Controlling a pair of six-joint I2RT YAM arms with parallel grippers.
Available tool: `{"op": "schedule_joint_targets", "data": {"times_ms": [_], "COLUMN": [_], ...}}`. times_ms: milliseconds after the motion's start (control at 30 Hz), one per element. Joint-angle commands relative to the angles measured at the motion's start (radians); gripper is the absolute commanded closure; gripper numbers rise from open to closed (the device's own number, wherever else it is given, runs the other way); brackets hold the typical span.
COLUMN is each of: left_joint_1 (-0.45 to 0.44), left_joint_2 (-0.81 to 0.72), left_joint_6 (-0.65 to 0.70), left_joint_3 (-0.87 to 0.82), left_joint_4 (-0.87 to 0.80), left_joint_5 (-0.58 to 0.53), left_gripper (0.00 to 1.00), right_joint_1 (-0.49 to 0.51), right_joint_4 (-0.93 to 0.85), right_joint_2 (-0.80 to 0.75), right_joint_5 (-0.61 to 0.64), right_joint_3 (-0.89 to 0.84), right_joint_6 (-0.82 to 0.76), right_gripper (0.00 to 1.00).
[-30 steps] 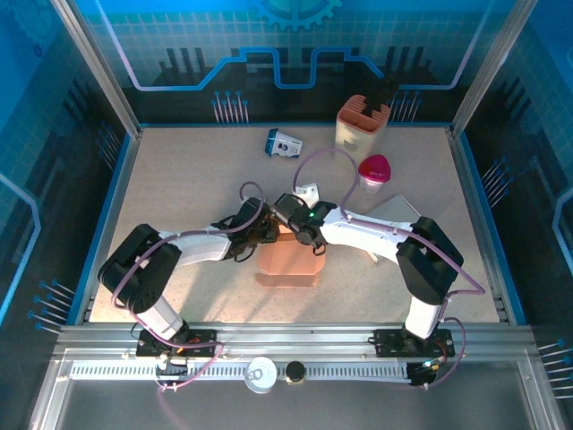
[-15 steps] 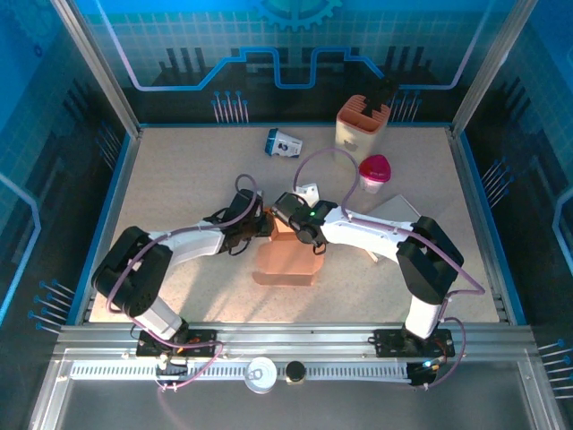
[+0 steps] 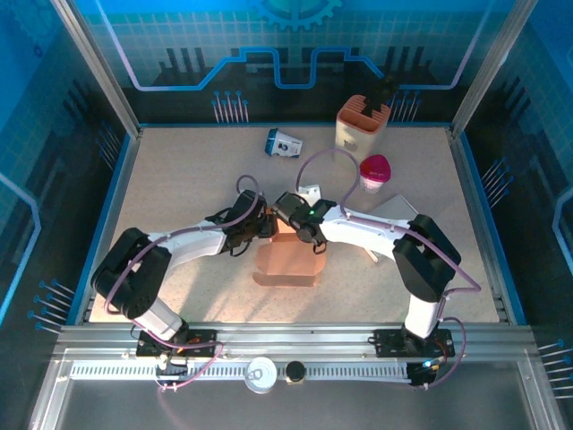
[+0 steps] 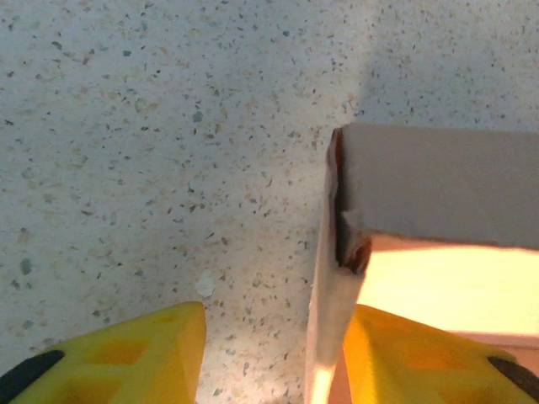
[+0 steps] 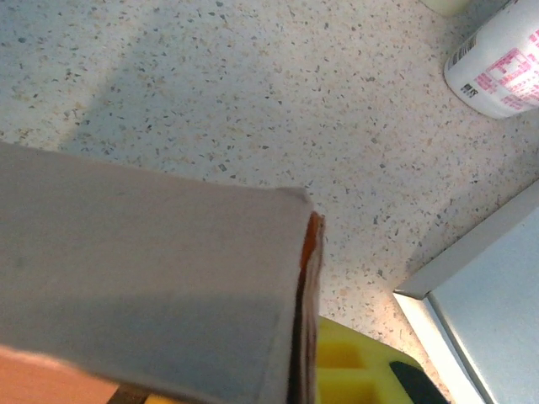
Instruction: Fold the paper box
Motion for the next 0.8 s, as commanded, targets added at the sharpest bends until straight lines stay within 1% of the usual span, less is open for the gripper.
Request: {"op": "schedule_joint_targets", "data": {"times_ms": [0,167,233,333,367,433,500,567,667,767], "left_joint_1": [-0.002,-0.002,-0.009,-0.018,-0.023,-0.029,-0.031,-0.033,-0.036,-0.038], "left_joint_2": [-0.103,-0.230,-0.278,-0.362,-0.394,-0.443,-0.476,-0.498,-0.537,-0.575], "left_joint_6": [-0.028,-0.067,-0.070,-0.071,-0.071,-0.073,-0.075,-0.080,-0.093,-0.103], "left_joint_3": [0.007,0.009,0.020,0.047,0.055,0.064,0.074,0.077,0.055,0.029], "left_joint_4": [-0.049,-0.105,-0.137,-0.213,-0.236,-0.273,-0.319,-0.361,-0.405,-0.440], "left_joint_5": [0.007,0.053,0.044,0.025,0.018,0.010,0.012,0.016,0.017,0.017], "left_gripper": [0.47,0.41,0.40,0.43,0.44,0.44,0.44,0.45,0.47,0.48], "right_joint_1": [-0.027,-0.059,-0.076,-0.110,-0.128,-0.174,-0.216,-0.243,-0.253,-0.248], "right_joint_4": [-0.075,-0.086,-0.098,-0.116,-0.112,-0.067,-0.049,-0.121,-0.224,-0.319], "right_joint_2": [0.012,0.005,0.004,-0.017,-0.033,-0.067,-0.096,-0.100,-0.092,-0.087], "right_joint_5": [-0.028,-0.105,-0.137,-0.197,-0.229,-0.359,-0.465,-0.534,-0.639,-0.700], "right_joint_3": [0.007,0.006,0.003,-0.022,-0.041,-0.089,-0.130,-0.125,-0.100,-0.068], "right_joint_6": [0.032,0.078,0.108,0.194,0.236,0.295,0.397,0.533,0.722,0.880], "right_gripper": [1.00,1.00,1.00,1.00,1.00,1.00,1.00,1.00,1.00,1.00]}}
